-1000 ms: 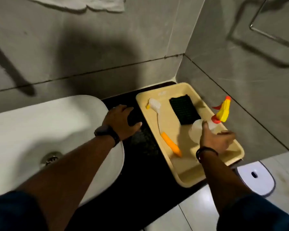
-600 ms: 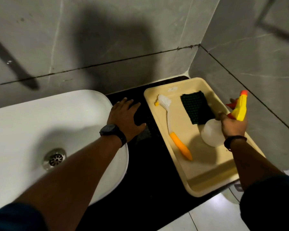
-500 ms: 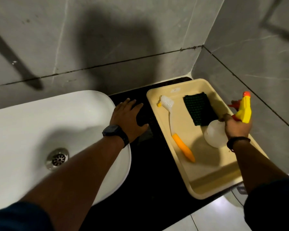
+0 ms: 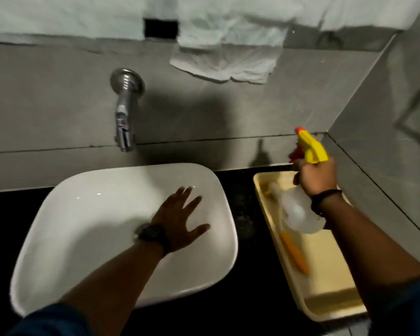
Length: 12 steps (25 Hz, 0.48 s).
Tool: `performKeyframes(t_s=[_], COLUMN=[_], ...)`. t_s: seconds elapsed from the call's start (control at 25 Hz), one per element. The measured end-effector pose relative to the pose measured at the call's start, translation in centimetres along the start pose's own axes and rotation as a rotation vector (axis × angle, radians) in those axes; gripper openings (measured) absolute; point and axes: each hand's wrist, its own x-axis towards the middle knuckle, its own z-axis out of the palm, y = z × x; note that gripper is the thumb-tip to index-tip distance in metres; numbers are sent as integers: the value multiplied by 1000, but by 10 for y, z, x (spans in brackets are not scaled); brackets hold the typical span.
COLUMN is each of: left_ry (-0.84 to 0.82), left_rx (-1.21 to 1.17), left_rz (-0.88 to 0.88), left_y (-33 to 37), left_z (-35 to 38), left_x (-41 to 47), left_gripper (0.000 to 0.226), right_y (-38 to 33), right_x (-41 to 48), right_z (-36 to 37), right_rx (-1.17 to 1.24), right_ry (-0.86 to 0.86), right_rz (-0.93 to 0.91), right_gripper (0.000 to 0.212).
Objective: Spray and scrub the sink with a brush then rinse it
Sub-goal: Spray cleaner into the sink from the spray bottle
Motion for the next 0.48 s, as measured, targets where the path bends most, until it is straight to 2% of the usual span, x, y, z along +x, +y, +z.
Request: performKeyframes(t_s=[0.08,0.2,0.32,0.4,0.48], left_ry=[33,147,110,89,118], left_rx=[50,120,119,18,-41], left_rz=[-157,-336,-489,-519,-481], left_y=[-60,-140,-189,-198,-193], left_z=[-32,-71,-81,-71,-60], left_x=[-43,-102,-144,-161,-169], left_gripper=[88,91,91,87,85], right_y=[-40,-81,-97,-103,-104], right_x=[-20,-70,-118,-148,-177], right_z=[56,126,171,191,206], right_rx=[-2,-50,-227,-400,-474], right_ry=[-131,-359,-587,-693,-761], right_rz=[32,77,200,253,291], right_gripper=[42,46,37,30,31])
